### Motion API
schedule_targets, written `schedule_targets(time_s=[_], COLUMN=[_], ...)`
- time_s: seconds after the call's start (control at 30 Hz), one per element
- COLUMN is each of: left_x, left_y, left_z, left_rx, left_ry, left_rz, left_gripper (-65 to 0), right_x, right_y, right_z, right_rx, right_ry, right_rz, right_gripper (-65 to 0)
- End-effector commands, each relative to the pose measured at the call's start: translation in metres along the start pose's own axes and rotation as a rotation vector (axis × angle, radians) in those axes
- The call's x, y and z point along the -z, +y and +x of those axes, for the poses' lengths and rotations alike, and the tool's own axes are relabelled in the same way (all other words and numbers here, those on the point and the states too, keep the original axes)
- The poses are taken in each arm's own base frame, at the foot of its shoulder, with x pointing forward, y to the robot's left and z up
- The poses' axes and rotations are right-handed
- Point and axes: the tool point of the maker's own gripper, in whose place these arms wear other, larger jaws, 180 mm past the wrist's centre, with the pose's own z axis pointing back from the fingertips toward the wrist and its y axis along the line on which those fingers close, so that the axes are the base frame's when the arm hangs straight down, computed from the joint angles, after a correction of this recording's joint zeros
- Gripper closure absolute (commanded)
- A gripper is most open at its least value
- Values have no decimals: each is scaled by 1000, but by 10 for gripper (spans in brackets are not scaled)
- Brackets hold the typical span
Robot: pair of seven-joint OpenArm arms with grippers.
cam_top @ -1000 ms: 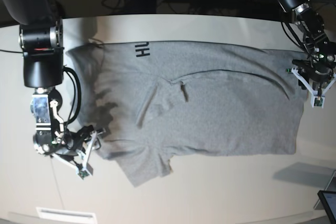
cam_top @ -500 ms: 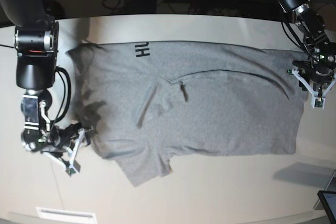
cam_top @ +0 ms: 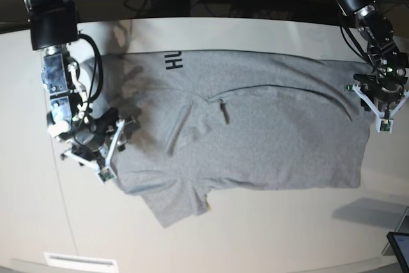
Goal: Fold the T-shirt properly
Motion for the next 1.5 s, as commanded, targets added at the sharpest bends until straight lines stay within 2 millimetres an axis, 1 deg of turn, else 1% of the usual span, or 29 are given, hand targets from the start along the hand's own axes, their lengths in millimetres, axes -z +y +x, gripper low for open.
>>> schedule_targets(time_s=[0.0, 0.07, 0.1, 0.13, 0.2, 0.23, 0.27, 0.3, 0.37, 0.4, 0.43, 0.5, 0.57, 0.7, 0.73, 0.83, 0.9, 1.0, 1.13, 1.23, 1.3, 1.37, 1.43, 1.47], left_x=[-4, -4, -4, -4, -4, -4, -4, -4, -4, -4, -2, 0, 0, 2, 2, 1, 2, 2, 2, 1, 1, 0, 0, 0], left_y=[12, 12, 11, 11, 11, 11, 11, 11, 10, 8, 2, -8, -11, -20, -19, -20, -20, -19, -18, -18, -16, -12, -12, -11], left_z=[14, 12, 11, 10, 9, 9, 10, 10, 10, 10, 10, 13, 13, 15, 16, 16, 16, 16, 15, 16, 17, 18, 18, 18], left_rx=[6, 8, 8, 8, 9, 9, 9, 8, 5, 4, 10, 33, 32, 22, 22, 21, 21, 22, 25, 25, 26, 32, 33, 34], left_ry=[-41, -37, -34, -33, -30, -32, -33, -34, -37, -37, -34, -35, -36, -44, -45, -46, -45, -45, -43, -44, -45, -46, -46, -46], left_rz=[28, 27, 26, 26, 25, 25, 25, 24, 21, 17, 5, -13, -20, -35, -35, -35, -36, -35, -32, -32, -29, -22, -21, -20], left_gripper=[-215, -215, -215, -215, -215, -215, -215, -215, -215, -215, -215, -215, -217, -217, -217, -217, -217, -217, -217, -217, -217, -217, -217, -217], right_x=[-6, -7, -8, -11, -18, -21, -25, -29, -36, -36, -35, -32, -32, -29, -29, -28, -23, -14, -8, -5, -5, -8, -10, -13], right_y=[-17, -27, -29, -28, -16, -4, 12, 22, 32, 39, 45, 52, 54, 64, 65, 67, 66, 59, 48, 33, 24, 7, -4, -13], right_z=[31, 34, 31, 32, 30, 28, 31, 31, 29, 27, 20, 5, -8, -28, -32, -32, -40, -61, -69, -83, -88, -94, -96, -98], right_rx=[-6, 0, -1, -5, -18, -18, -15, -15, -17, -27, -28, 28, 66, 106, 108, 112, 116, 142, 173, 187, 209, 228, 245, 255], right_ry=[-69, -41, -12, -1, 9, 0, -24, -37, -52, -47, -32, 1, 28, 72, 79, 58, 79, 140, 135, 166, 177, 184, 182, 183], right_rz=[-34, -51, -55, -57, -44, -26, -4, 11, 19, 33, 39, 24, -2, -7, -5, -4, -5, -17, -41, -68, -87, -121, -142, -161], right_gripper=[-310, -310, -308, -308, -306, -306, -306, -306, -305, -305, -305, -305, -306, -309, -309, -309, -309, -308, -308, -308, -308, -308, -308, -308])
